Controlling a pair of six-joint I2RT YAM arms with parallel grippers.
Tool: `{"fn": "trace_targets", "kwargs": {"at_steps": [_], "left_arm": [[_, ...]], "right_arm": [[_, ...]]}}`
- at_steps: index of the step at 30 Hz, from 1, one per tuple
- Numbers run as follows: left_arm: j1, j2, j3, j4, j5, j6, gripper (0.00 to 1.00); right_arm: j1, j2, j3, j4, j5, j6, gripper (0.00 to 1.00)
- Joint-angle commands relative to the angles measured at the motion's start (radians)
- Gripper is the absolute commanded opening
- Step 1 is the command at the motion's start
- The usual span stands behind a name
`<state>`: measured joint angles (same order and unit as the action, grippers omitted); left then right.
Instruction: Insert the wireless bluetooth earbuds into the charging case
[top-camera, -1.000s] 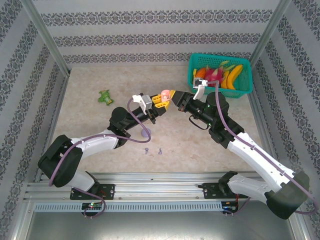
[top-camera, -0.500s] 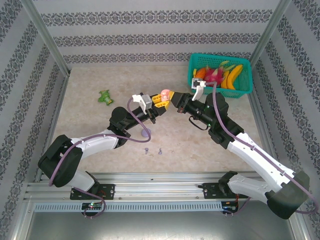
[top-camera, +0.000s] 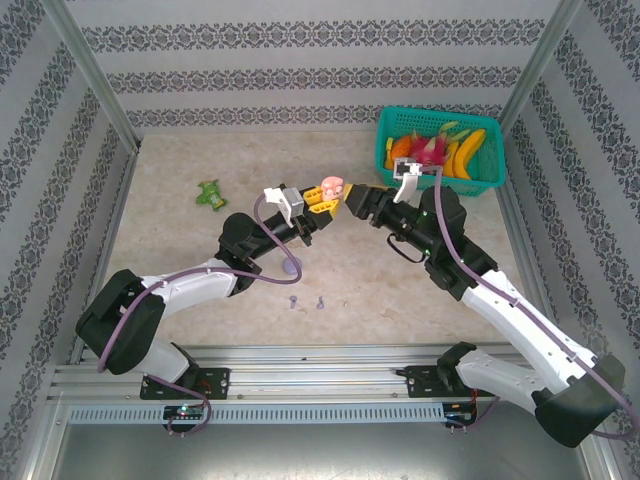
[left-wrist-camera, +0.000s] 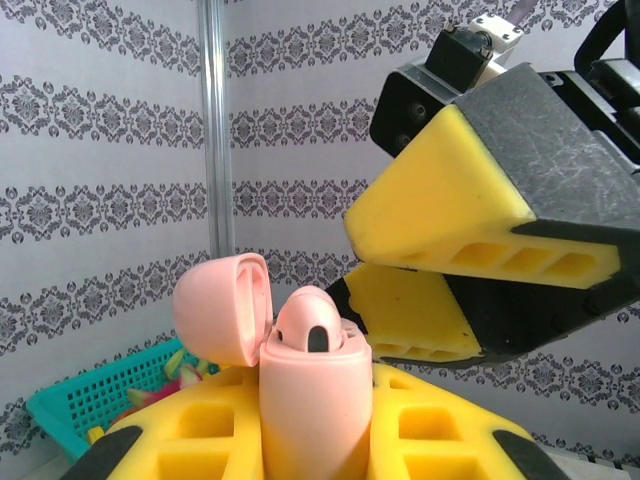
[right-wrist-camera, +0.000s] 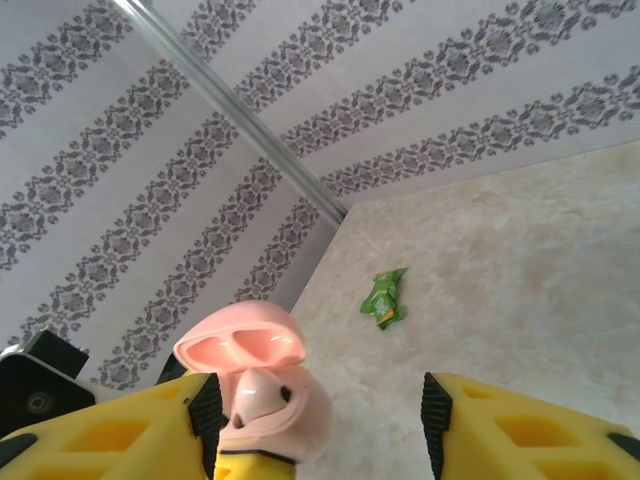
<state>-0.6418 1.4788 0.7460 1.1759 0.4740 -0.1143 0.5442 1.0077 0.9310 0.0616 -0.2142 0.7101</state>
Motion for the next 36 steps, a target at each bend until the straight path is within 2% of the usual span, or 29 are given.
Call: {"fn": "trace_targets", "kwargs": {"at_steps": [1,5,11,14,20,25,36], "left_arm": [[-0.009,0.008,0.010,0.051,0.001,-0.015,0.00],[-0.009,0.009,-0.009,0.026,0.019,-0.002,0.00],[-0.009,0.026,-0.036,-0.001,0.069,-0.002,0.00],[-0.009,0.032,-0.035,-0.019,0.090,-0.004,0.00],[-0.009,0.042,-0.024,-0.051,0.112,-0.007,0.00],[-0.009,0.061,-0.012,-0.044,0.086,-0.024,0.00],[-0.009,0.117,0.028,-0.038,-0.006,-0.058,0.00]], "right_arm": [[-0.038,-0.021,0.062,-0.044,0.000,0.023,0.58],[-0.080,0.051,0.209,-0.240,-0.024,0.016,0.55],[-0.114,0.275,0.477,-0.529,-0.114,-0.009,0.34],[-0.118,0.382,0.565,-0.582,-0.178,-0.013,0.29],[-0.116,0.543,0.691,-0.683,-0.225,-0.058,0.22],[-0.090,0.555,0.661,-0.715,-0.231,-0.084,0.18],[-0.063,0.343,0.377,-0.673,-0.216,-0.056,0.15]]}}
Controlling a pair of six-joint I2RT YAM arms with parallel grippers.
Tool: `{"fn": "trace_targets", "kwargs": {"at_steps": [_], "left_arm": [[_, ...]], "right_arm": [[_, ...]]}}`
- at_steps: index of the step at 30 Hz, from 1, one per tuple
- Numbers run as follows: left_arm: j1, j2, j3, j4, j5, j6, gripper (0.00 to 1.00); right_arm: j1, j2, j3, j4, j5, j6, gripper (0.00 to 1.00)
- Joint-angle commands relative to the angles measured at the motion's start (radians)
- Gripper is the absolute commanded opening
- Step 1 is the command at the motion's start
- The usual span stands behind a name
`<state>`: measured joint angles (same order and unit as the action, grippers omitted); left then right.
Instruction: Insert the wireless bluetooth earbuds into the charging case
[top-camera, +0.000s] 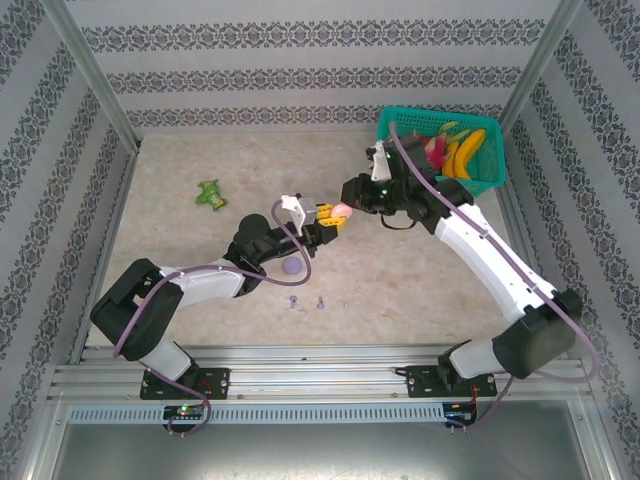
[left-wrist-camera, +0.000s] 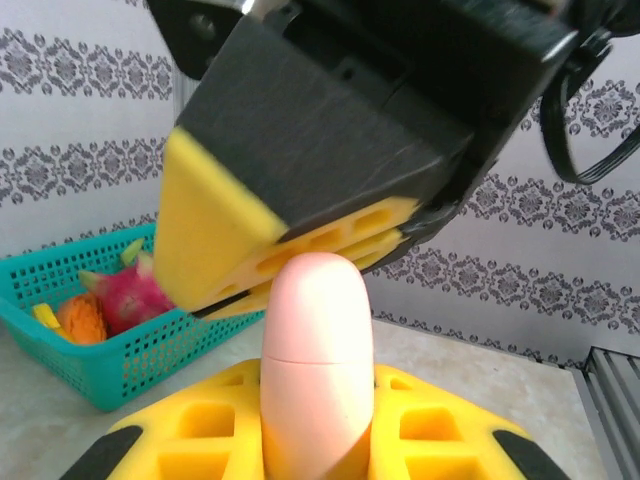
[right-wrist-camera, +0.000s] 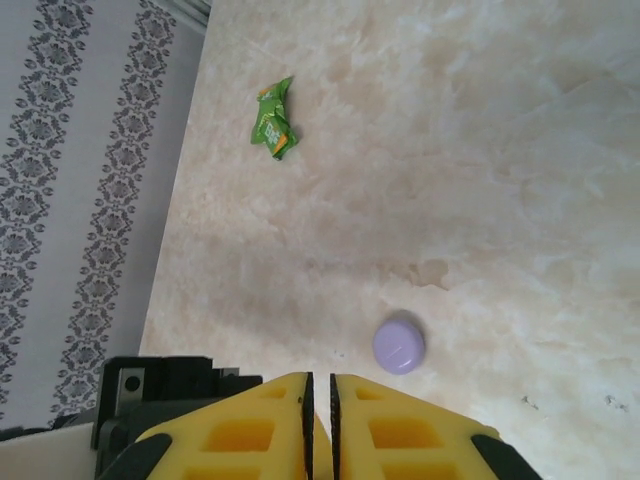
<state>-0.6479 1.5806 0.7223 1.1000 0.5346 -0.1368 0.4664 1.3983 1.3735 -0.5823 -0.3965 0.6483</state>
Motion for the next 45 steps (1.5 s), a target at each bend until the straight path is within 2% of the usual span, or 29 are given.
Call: {"fn": "trace_targets", "kwargs": {"at_steps": [1,3,5,10,16,18,24,31,36,41,45], "left_arm": [[-0.002,0.021,0.054,0.040,-0.072,-0.040,0.00],[-0.002,0.033,0.068,0.022,-0.081,-0.054,0.00],[-0.002,0.043,0.089,-0.033,-0.089,-0.078,0.00],[-0.002,0.099,0.171,-0.218,-0.099,-0.189,0.00],[-0.002,0.226,0.351,-0.597,-0.194,-0.425,0.00],[-0.002,0.297,0.441,-0.733,-0.190,-0.482,0.00],[-0.002,0.474,0.573,-0.813,-0.152,-0.635,0.00],[-0.001,0.594,0.665,-0.902,-0.160,-0.674,0.00],[-0.001,0.607,0.684,-0.978,-0.201,-0.665,0.16],[0.002,0.587,0.698,-1.054,-0.238,-0.638,0.40],[0.007,0.540,0.684,-1.096,-0.285,-0.605,0.65]], "right_arm": [[0.010,-0.062,-0.083,-0.023,-0.028,0.014,0.15],[-0.009,-0.098,-0.122,-0.011,0.019,0.037,0.17],[-0.039,-0.133,-0.164,-0.001,0.080,0.066,0.26],[-0.111,-0.189,-0.281,0.030,0.185,0.112,0.31],[-0.115,-0.190,-0.390,0.055,0.254,0.121,0.32],[-0.115,-0.184,-0.410,0.063,0.255,0.121,0.32],[-0.114,-0.165,-0.451,0.080,0.275,0.114,0.37],[-0.110,-0.149,-0.468,0.087,0.283,0.109,0.41],[-0.101,-0.152,-0.471,0.087,0.281,0.108,0.44],[-0.092,-0.159,-0.465,0.078,0.286,0.108,0.50],[-0.079,-0.172,-0.455,0.063,0.299,0.106,0.54]]}}
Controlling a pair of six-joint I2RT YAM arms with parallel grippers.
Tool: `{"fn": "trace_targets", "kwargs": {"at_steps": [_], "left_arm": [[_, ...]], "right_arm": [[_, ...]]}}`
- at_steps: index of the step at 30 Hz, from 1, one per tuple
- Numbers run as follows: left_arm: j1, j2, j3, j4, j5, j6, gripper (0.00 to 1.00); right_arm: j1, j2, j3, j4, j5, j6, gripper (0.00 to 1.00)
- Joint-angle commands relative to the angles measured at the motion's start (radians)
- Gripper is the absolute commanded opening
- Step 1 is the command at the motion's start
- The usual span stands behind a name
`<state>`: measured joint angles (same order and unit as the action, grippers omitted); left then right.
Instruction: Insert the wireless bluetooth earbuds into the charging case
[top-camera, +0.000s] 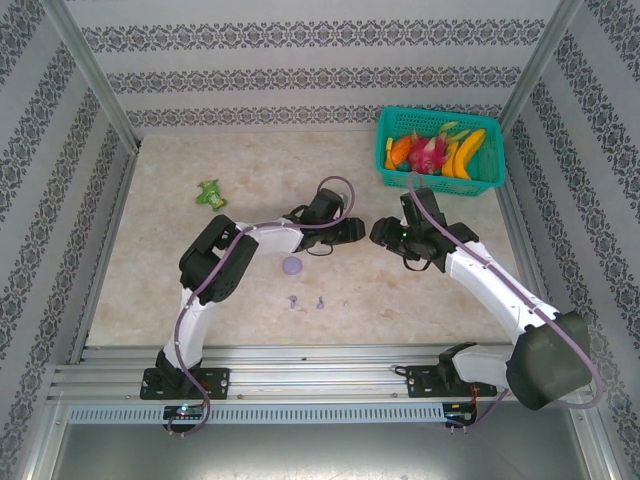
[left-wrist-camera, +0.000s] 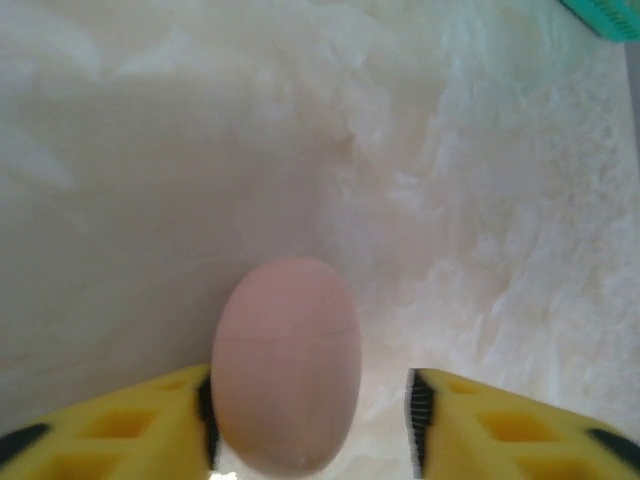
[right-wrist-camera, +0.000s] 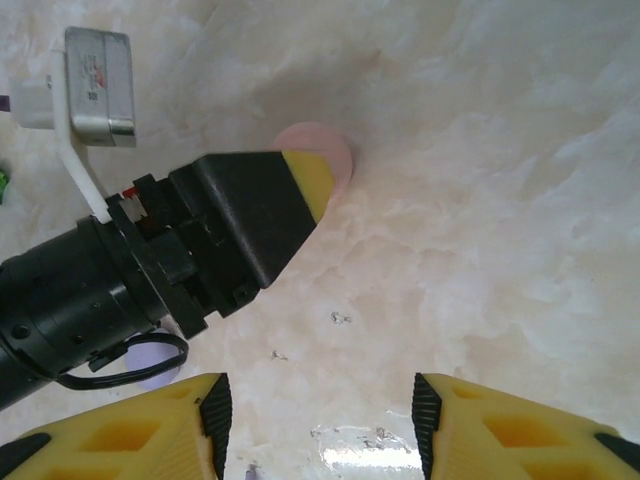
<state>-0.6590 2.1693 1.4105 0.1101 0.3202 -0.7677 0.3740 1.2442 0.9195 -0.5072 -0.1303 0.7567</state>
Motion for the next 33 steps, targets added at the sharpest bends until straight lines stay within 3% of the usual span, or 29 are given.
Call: {"fn": "trace_targets", "kwargs": {"at_steps": [1,4,6,14,23,29,33], "left_arm": [[0.022,-0.066,-0.011,-0.109,-0.076,0.036,0.71],[0.037,-0.125,-0.046,-0.103,-0.095,0.058,0.85],[0.056,-0.174,-0.077,-0.094,-0.104,0.066,1.00],[0.167,-0.444,-0.245,-0.070,-0.150,0.109,1.00],[0.343,-0.751,-0.435,-0.139,-0.289,0.075,1.00],[0.486,-0.882,-0.549,-0.137,-0.260,0.016,1.00],[0.589,-0.924,-0.604,-0.123,-0.204,-0.035,1.00]], "right_arm": [[0.019,-0.022,0.000,-0.016,0.036,-0.001,0.54],[0.041,-0.031,0.005,-0.025,0.052,0.003,0.55],[0.059,-0.032,0.004,-0.033,0.067,0.006,0.56],[0.178,0.036,0.024,-0.043,0.157,0.035,0.66],[0.377,0.310,0.199,-0.061,0.240,0.128,0.70],[0.485,0.552,0.409,-0.081,0.201,0.134,0.70],[0.503,0.661,0.522,-0.101,0.171,0.101,0.70]]}}
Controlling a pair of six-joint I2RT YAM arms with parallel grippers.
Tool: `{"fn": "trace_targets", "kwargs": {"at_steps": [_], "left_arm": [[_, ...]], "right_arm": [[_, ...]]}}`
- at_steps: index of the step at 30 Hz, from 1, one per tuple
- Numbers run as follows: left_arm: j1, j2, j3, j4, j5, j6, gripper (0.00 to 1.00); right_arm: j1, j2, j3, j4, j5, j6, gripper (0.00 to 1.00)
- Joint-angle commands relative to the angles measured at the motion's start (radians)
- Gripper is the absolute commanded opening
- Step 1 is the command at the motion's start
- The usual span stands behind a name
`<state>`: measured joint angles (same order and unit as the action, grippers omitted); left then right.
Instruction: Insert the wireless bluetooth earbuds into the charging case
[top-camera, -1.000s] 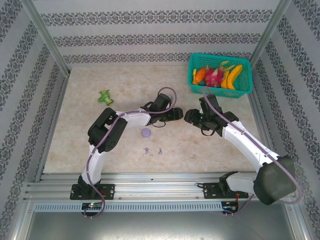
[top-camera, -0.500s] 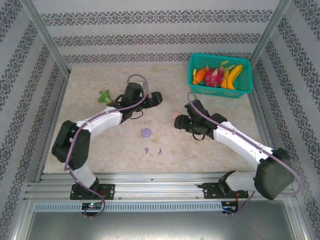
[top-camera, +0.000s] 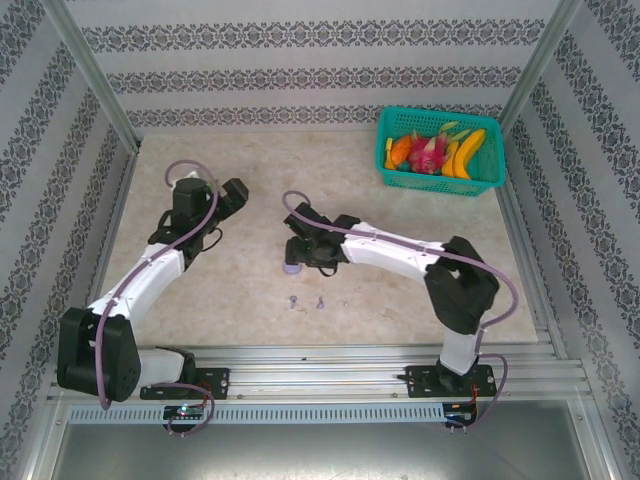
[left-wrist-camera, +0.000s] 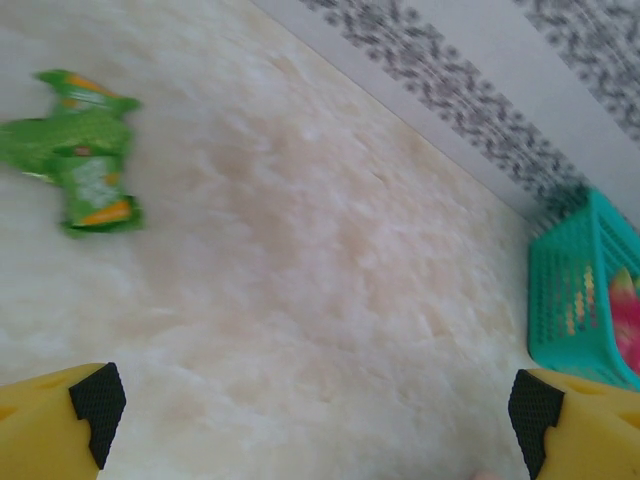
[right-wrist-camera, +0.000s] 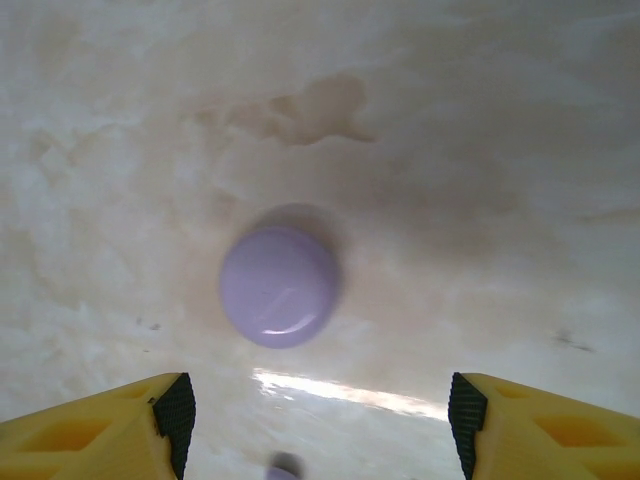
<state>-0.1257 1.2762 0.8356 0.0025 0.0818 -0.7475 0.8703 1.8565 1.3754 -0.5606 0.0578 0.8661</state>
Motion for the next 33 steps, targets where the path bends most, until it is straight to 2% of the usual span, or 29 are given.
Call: {"fn": "trace_targets", "kwargs": {"at_steps": [1,5,7,18,33], "left_arm": [[0.083,-0.036,-0.043,-0.009,0.055,-0.076,1.00],[0.152,-0.060,-0.083,0.016,0.124,-0.132,1.00],[0.161,-0.072,-0.091,0.015,0.121,-0.142,1.00],[0.171,-0.074,-0.079,0.033,0.171,-0.171,1.00],[0.171,-0.071,-0.092,0.051,0.212,-0.168,1.00]], "right_arm": [[0.007,0.068,0.086,-0.055,-0.026,-0.010,0.70],[0.026,0.104,0.117,-0.034,-0.072,0.000,0.70],[0.041,0.118,0.134,-0.028,-0.098,0.011,0.70],[0.106,0.201,0.183,0.025,-0.183,0.062,0.69],[0.074,0.244,0.159,0.037,-0.167,0.059,0.68]]}}
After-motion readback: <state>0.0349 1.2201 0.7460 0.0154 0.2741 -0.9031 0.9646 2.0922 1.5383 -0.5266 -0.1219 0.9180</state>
